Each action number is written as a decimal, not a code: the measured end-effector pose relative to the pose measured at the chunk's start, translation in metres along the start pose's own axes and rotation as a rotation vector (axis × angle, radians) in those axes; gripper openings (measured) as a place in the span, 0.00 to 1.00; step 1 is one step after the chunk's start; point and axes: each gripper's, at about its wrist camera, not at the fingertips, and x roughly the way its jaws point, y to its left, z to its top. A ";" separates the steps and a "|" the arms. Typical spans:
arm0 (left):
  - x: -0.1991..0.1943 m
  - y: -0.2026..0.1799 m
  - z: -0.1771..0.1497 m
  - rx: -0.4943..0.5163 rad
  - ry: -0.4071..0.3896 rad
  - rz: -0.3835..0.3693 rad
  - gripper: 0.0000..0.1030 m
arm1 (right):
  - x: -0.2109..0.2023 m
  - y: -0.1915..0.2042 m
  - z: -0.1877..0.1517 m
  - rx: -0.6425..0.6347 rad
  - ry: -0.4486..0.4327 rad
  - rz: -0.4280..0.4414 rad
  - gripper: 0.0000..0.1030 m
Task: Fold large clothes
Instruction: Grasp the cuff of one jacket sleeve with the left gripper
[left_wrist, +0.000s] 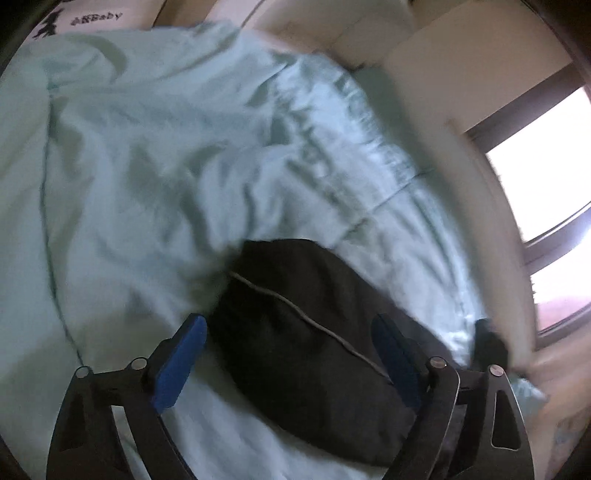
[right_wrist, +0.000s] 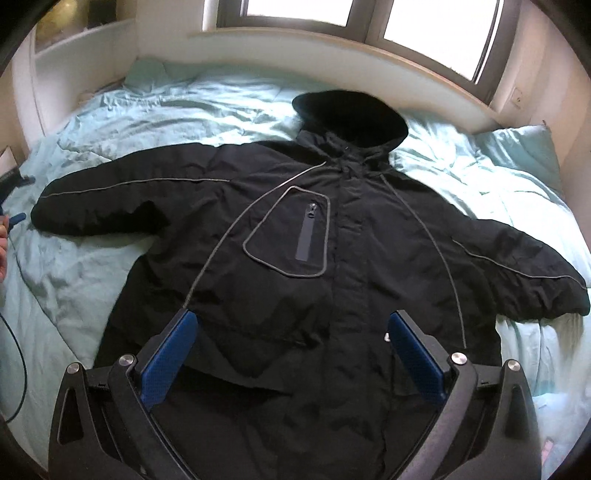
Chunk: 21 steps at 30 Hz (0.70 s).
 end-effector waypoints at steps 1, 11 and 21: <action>0.006 0.003 0.004 0.008 0.011 0.026 0.88 | 0.002 0.004 0.006 0.005 0.015 0.006 1.00; 0.014 -0.029 -0.002 0.247 0.004 0.165 0.38 | 0.014 0.037 0.058 -0.035 0.093 0.019 1.00; -0.106 -0.142 -0.056 0.386 -0.142 -0.009 0.25 | -0.020 -0.008 0.090 -0.055 0.077 0.101 1.00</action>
